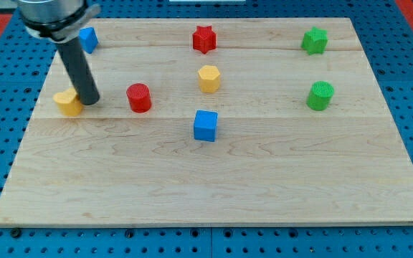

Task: Point at green circle

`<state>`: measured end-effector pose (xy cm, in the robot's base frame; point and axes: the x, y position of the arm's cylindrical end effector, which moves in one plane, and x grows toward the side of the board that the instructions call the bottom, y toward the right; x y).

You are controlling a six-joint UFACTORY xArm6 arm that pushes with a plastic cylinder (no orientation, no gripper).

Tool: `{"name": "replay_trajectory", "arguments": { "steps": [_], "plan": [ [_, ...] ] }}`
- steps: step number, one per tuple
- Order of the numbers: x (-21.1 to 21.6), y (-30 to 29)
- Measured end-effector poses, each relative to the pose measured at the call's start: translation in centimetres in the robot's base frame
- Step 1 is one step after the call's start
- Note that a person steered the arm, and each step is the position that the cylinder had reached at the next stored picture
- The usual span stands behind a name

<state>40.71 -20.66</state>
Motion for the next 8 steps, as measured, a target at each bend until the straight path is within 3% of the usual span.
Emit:
{"name": "replay_trajectory", "arguments": {
  "steps": [2, 3, 4, 5, 8],
  "plan": [
    [0.0, -0.1],
    [3.2, -0.1],
    [9.8, 0.6],
    [13.9, 6.1],
    [13.5, 36.3]
  ]
}}
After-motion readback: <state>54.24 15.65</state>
